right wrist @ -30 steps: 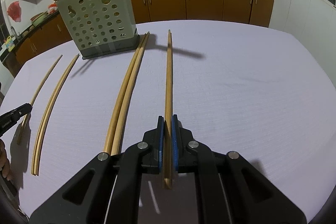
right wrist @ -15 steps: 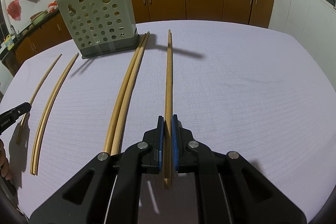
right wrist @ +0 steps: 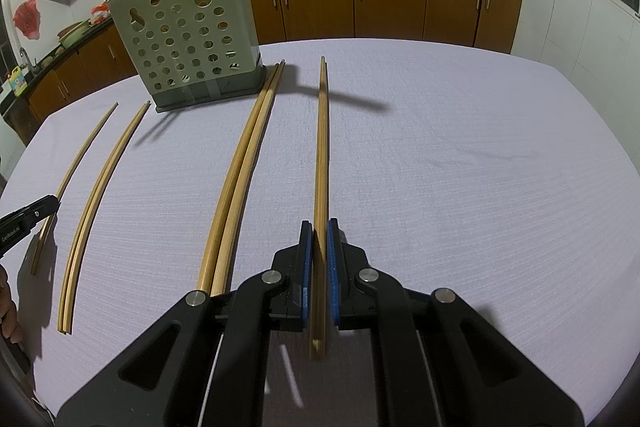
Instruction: Organize utensils
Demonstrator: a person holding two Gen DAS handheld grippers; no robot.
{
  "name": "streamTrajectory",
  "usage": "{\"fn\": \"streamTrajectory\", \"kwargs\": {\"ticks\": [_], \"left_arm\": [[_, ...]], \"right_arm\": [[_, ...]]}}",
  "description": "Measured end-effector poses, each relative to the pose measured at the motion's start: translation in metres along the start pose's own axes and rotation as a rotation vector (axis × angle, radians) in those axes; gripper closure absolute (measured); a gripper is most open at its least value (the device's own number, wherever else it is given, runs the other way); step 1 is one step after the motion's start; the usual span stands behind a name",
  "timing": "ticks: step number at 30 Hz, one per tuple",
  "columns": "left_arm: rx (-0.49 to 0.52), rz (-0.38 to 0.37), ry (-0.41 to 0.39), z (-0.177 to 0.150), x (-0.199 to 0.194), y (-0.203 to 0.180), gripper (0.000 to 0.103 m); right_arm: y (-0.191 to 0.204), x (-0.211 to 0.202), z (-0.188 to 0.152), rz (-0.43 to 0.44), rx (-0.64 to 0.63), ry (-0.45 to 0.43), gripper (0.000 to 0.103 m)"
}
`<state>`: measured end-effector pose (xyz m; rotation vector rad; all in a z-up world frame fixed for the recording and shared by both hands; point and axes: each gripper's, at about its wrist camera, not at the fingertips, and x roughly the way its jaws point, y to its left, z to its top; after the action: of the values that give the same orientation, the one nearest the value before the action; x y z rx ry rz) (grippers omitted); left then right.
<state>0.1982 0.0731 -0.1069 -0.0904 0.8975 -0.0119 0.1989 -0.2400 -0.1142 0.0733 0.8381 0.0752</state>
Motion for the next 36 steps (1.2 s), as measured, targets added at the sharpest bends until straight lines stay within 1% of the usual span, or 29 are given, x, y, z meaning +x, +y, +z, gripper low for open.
{"fn": "streamTrajectory", "kwargs": {"ticks": [36], "left_arm": [[0.012,0.009,0.001,-0.0016,-0.0021,-0.0024,0.093]], "right_arm": [[-0.0001,-0.0008,0.0001,0.004,0.003,0.001,0.095]]}}
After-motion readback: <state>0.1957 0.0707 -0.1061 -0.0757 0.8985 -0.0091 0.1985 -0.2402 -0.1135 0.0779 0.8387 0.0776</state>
